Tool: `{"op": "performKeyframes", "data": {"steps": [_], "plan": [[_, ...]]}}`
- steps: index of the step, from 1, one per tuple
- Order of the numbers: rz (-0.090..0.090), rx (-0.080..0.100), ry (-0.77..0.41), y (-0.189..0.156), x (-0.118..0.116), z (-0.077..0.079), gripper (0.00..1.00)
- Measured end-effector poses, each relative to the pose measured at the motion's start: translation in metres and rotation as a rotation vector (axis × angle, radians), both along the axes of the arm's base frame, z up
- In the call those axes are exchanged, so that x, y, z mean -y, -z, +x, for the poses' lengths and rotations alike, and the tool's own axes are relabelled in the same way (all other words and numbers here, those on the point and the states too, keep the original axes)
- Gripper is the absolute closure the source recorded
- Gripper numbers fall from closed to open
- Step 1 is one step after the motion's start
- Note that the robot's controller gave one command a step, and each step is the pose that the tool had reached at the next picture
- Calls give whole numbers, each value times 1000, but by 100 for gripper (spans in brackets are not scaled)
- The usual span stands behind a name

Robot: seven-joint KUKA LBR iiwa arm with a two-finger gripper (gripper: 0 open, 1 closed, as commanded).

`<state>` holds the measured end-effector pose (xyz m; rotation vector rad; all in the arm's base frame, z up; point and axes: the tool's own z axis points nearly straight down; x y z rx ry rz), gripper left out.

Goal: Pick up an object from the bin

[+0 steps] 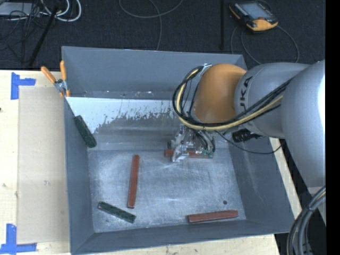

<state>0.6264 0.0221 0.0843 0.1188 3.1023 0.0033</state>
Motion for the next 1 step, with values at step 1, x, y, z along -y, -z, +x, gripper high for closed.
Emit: {"op": "performKeyframes", "data": {"steps": [1], "plan": [[-1,-35,0,-131,5,-11,100]]}}
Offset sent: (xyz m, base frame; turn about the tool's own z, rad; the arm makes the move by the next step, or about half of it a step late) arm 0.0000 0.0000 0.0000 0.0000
